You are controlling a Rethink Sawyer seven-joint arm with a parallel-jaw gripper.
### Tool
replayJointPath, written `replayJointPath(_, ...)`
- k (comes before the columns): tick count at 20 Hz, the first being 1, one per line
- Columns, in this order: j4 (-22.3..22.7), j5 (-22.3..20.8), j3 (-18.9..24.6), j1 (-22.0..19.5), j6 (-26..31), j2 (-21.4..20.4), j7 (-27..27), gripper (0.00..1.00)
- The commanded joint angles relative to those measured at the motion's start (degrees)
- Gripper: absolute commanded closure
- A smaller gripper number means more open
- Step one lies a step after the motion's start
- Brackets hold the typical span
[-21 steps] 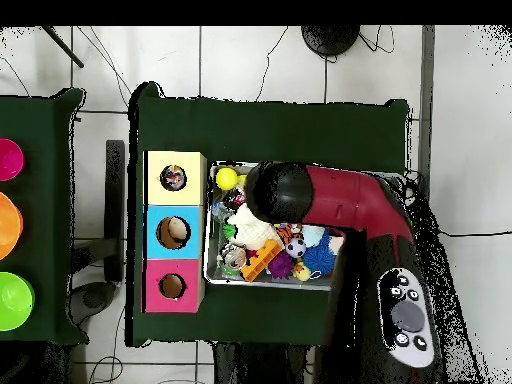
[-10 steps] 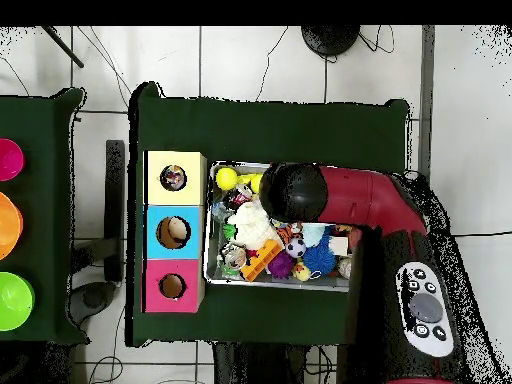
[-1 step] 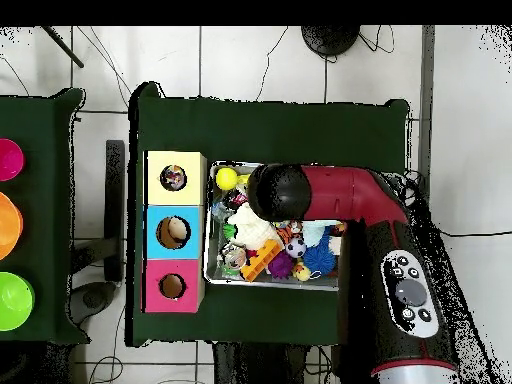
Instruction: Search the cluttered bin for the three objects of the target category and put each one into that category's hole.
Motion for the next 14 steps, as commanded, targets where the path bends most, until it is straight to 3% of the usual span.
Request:
replayJointPath(1, 3.46, -4.51, 7.41, -5.33, 2.76, 1.77, -16.63, 0.0)
replayJointPath(14, 1.86, -8.74, 12.69, -12.4, 6.76, 1.55, -20.28, 0.0)
